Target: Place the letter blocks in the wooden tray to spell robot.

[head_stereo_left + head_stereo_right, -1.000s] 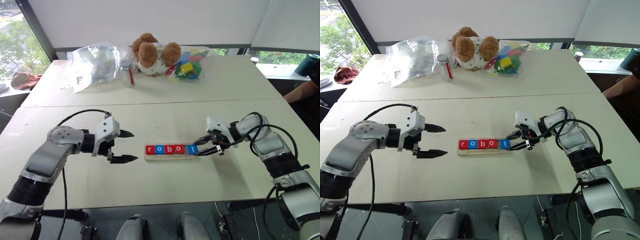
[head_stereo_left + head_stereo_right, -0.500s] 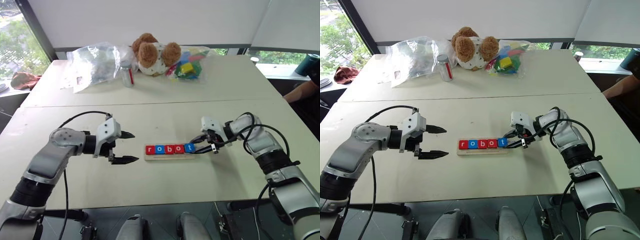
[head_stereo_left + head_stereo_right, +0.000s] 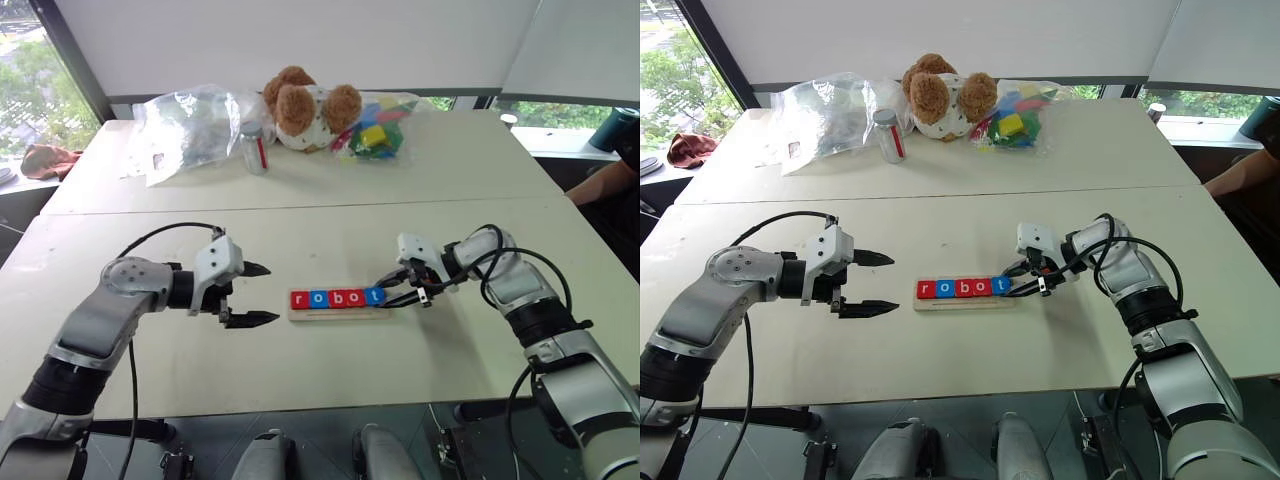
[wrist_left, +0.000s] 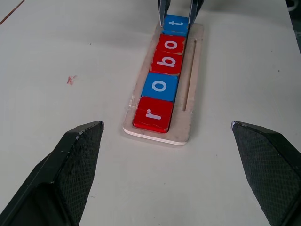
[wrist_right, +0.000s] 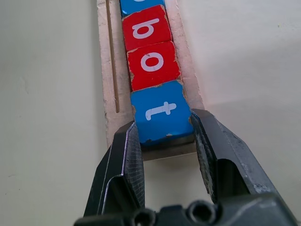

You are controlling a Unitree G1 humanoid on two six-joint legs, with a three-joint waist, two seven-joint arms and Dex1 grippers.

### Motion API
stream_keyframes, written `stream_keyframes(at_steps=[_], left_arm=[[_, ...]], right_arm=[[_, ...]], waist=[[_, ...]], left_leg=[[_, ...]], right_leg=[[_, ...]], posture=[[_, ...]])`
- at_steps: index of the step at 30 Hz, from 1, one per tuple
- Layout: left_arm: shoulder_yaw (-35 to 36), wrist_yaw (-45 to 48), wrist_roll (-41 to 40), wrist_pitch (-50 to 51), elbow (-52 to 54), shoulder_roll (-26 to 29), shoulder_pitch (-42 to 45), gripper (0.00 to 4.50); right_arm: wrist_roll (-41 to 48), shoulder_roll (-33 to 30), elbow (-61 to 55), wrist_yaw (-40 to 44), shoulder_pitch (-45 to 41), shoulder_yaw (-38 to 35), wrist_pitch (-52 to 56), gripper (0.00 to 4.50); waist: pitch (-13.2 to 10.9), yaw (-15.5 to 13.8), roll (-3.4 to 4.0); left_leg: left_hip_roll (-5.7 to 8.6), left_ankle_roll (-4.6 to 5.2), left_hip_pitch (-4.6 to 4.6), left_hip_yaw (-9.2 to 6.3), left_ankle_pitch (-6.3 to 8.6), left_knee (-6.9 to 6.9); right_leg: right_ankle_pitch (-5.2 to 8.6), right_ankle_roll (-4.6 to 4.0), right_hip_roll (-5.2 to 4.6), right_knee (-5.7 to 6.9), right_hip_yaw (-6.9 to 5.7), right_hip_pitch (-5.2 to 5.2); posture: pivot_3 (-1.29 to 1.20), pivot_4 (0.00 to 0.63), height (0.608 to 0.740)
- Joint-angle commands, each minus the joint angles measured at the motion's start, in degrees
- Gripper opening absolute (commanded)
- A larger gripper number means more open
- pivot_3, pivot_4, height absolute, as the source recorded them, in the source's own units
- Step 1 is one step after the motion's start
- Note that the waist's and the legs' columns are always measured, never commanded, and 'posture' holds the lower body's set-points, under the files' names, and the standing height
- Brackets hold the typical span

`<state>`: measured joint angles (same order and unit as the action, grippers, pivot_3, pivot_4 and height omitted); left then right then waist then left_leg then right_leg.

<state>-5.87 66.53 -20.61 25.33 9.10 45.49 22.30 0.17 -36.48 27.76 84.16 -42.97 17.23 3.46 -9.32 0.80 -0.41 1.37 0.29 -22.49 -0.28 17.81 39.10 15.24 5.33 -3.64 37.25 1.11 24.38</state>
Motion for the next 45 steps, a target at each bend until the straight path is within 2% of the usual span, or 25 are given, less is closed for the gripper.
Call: stream_keyframes(at_steps=[1,6,8,10,13,20,25,30,35,45], left_arm=[[0.74,-0.11,-0.13,-1.02,1.17,-0.15,0.19,4.50],[0.63,-0.30,-0.12,-0.97,1.29,-0.28,0.14,4.50],[0.58,-0.29,-0.03,-0.99,1.14,-0.39,0.21,4.50],[0.54,-0.27,0.05,-1.03,0.90,-0.51,0.30,4.50],[0.54,-0.22,0.21,-1.22,0.63,-0.59,0.22,4.50],[0.81,-0.27,0.17,-1.25,0.53,-0.71,0.33,4.50],[0.38,-0.23,0.28,-1.29,0.00,-1.16,0.94,4.50],[0.09,-0.12,0.43,-1.19,-0.21,-1.54,1.41,4.50],[0.41,-0.35,0.59,-0.90,0.10,-1.54,1.03,4.50],[0.93,-0.81,0.42,-0.33,0.88,-1.22,0.00,4.50]], right_arm=[[0.38,0.58,-2.25,-0.40,-0.09,-0.08,-0.01,1.10],[0.32,0.85,-2.54,-1.22,0.35,-0.18,0.09,1.10],[0.48,0.77,-3.06,-1.24,0.51,-0.22,0.33,2.14],[0.48,0.76,-3.52,-1.74,0.54,-0.45,0.28,2.93],[1.51,0.81,-5.11,-2.31,0.27,-1.43,1.83,4.47],[2.98,-1.16,-7.97,-3.59,-0.44,-3.81,4.46,4.47],[-1.24,0.65,2.62,-13.24,-5.08,-4.51,-1.80,4.47],[-3.66,3.96,11.76,-18.05,-8.46,-3.31,-7.46,4.47],[-4.04,5.24,14.98,-16.43,-8.79,-2.75,-10.09,4.47],[-2.42,5.26,11.67,-12.82,-6.26,-3.48,-8.82,4.47]], waist=[[0.00,0.00,0.00],[0.00,-0.04,0.00],[0.00,-0.03,0.00],[0.00,-0.02,0.00],[0.00,-0.01,0.00],[0.00,-0.11,0.00],[0.00,0.06,0.00],[0.00,0.25,0.00],[0.00,0.06,0.00],[0.00,0.18,0.00]], left_leg=[[0.00,0.00,0.00,0.00,0.00,0.00],[0.00,0.00,0.00,0.00,0.00,0.00],[0.00,0.00,0.00,0.00,0.00,0.00],[0.00,0.00,0.00,0.00,0.00,0.00],[0.00,0.00,0.00,0.00,0.00,0.01],[0.00,0.00,0.00,-0.01,0.00,0.00],[0.01,-0.01,0.00,0.00,-0.01,0.01],[0.00,-0.34,0.00,0.00,-0.19,-0.07],[0.01,-0.36,-0.04,0.02,-0.21,-0.05],[0.00,-0.32,-0.04,0.02,-0.18,-0.04]], right_leg=[[0.00,0.00,0.00,0.00,0.00,0.00],[0.00,0.00,0.00,0.00,0.00,0.00],[0.00,0.00,0.00,0.00,0.00,0.00],[0.00,0.00,0.00,0.00,0.00,0.00],[0.00,0.00,0.00,0.00,0.00,0.00],[0.00,0.00,0.00,0.00,0.00,0.00],[0.00,0.00,-0.02,0.00,0.01,0.00],[0.00,0.00,0.02,0.01,0.00,0.05],[0.00,0.00,0.01,-0.01,0.00,0.06],[0.00,0.00,0.01,0.00,0.01,0.06]], posture=[[0.00,0.150,0.740],[0.00,0.150,0.740],[0.00,0.150,0.740],[0.00,0.150,0.740],[0.00,0.150,0.740],[0.00,0.150,0.740],[0.00,0.150,0.740],[0.00,0.150,0.740],[0.00,0.150,0.740],[0.00,0.150,0.740]])
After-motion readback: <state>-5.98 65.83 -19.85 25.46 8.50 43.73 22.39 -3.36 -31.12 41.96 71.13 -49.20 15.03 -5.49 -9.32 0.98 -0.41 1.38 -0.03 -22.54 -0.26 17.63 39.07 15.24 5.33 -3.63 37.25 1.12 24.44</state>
